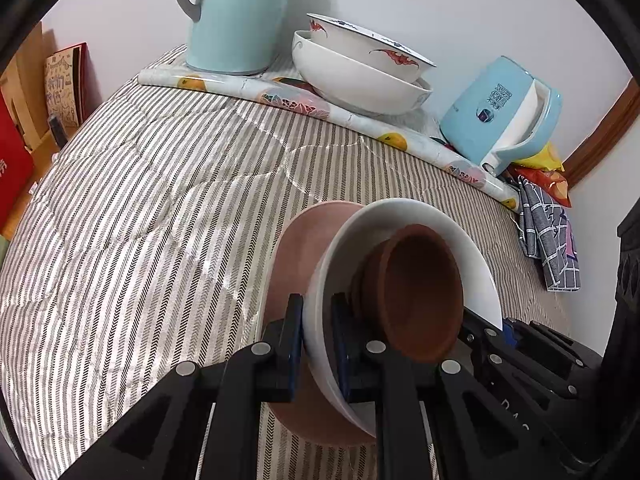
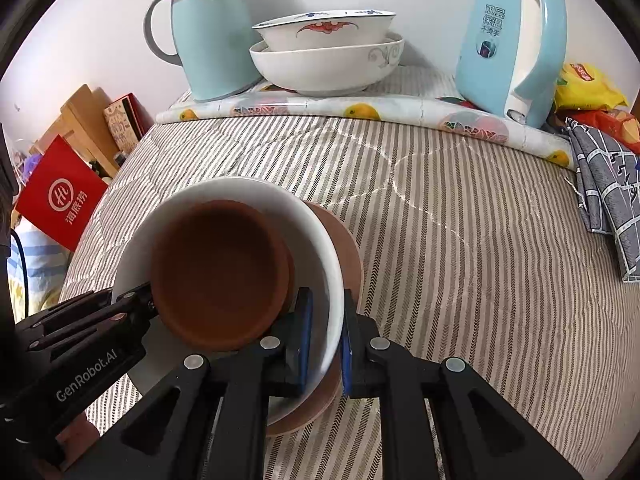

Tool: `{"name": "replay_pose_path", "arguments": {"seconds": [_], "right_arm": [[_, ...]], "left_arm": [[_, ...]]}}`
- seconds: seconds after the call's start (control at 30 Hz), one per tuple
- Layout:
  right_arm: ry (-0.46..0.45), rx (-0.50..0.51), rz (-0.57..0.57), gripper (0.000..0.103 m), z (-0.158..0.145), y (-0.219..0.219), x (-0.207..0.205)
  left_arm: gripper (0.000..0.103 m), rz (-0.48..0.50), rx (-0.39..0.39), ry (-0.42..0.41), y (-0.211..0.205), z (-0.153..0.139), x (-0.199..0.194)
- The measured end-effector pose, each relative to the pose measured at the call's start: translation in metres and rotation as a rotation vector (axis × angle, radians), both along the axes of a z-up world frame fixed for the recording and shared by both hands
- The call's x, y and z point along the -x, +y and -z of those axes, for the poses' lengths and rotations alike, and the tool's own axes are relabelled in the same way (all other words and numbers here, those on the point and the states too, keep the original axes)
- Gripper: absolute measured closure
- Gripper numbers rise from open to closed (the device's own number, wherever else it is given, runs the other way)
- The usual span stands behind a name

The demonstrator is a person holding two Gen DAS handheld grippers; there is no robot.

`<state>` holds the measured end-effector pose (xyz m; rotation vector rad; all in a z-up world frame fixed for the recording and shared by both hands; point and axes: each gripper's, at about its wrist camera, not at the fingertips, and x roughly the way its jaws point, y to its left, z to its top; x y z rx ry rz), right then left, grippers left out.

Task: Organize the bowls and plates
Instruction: 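Move the white bowl over the pink plates with both grippers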

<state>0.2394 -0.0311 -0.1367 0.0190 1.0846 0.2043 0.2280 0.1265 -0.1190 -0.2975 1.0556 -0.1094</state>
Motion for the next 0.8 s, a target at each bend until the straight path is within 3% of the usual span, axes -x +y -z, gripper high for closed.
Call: {"name": "replay_pose_path", "arguments": {"seconds": [0.2,0.8], "right_arm": [[-0.003,0.002,-0.017,0.090,0.000,0.000,0.000],[0.041,-0.024,-0.056,0.088,-0.002,0.000,0.010]], "left_arm": [[0.088,0.002,0.020,0.002,0.003,0.001,0.000],[0.088,0.016,-0.020,0.041,-0.002,-0.003,0.011]]}}
